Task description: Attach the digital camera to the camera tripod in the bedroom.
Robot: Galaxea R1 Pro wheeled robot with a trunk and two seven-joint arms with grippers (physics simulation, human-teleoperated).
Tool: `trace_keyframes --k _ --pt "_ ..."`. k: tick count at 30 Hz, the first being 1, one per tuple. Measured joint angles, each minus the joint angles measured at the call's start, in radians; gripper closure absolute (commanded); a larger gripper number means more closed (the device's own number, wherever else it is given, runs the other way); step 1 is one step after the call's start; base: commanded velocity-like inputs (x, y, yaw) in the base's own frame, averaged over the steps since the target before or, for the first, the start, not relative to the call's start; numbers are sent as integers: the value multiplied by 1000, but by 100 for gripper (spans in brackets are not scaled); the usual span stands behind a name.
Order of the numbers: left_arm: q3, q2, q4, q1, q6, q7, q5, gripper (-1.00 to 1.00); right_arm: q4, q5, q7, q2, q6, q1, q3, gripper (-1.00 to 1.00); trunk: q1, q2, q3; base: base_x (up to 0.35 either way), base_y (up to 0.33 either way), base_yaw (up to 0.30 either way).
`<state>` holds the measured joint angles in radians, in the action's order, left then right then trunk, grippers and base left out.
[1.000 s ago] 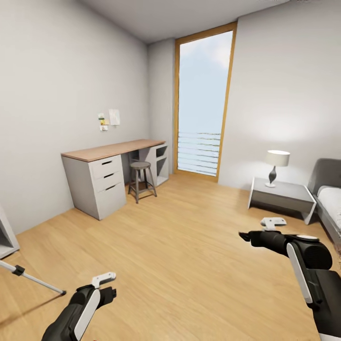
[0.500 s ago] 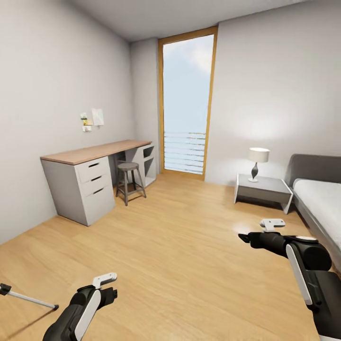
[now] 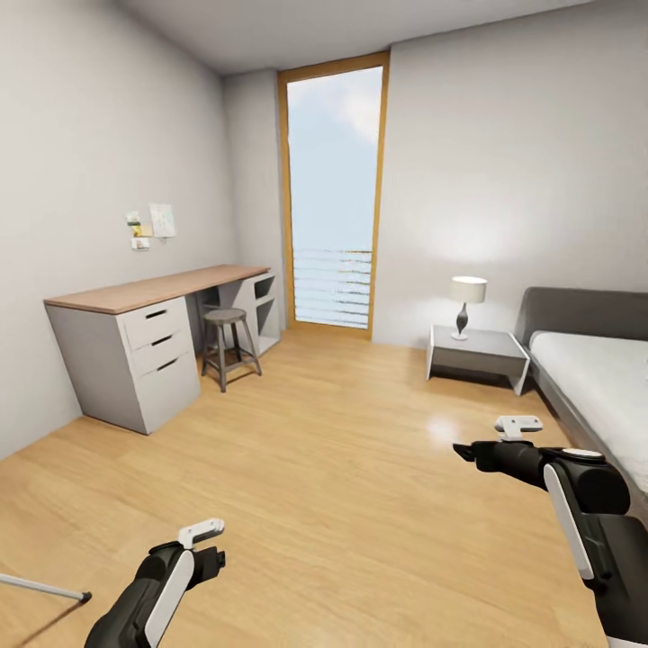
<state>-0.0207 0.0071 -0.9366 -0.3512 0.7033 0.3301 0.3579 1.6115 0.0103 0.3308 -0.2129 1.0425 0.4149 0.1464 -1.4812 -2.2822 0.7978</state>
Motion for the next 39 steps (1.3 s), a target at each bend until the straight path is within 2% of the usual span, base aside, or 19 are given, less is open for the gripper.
trace_keyframes --k 5,13,19,21,22,23,24,31,39 --pt "5 4 -7 16 3 4 -7 -100 0 1 0 0 0 0 -1 -100 -19 -35 16 0 2 -8" --pt "12 15 -108 115 18 5 -9 -100 0 1 0 1 0 0 -2 -100 -50 -91 41 0 0 -2" --pt "13 20 -128 145 23 6 -12 -100 0 1 0 1 0 0 -19 -100 -73 -133 60 0 0 0" --pt "13 24 -129 150 23 6 -23 -100 0 1 0 1 0 0 -29 -100 -81 -147 66 0 0 0" --pt "14 27 -130 154 22 5 -46 -100 0 1 0 1 0 0 -35 -100 -84 -154 69 0 0 0" --pt "14 27 -130 154 22 4 -46 -100 0 0 0 1 0 0 -38 -100 -88 -161 72 0 0 0" --pt "13 29 -129 156 21 2 -72 -100 0 0 0 1 0 0 -40 -100 -92 -168 75 0 0 0" --pt "13 32 -98 159 15 -11 -125 -100 0 0 0 0 0 0 -47 -100 -119 -217 97 0 0 0" --pt "13 32 -84 160 13 -33 -137 -100 0 0 0 0 0 -5 -51 -100 -123 -219 128 0 0 0"
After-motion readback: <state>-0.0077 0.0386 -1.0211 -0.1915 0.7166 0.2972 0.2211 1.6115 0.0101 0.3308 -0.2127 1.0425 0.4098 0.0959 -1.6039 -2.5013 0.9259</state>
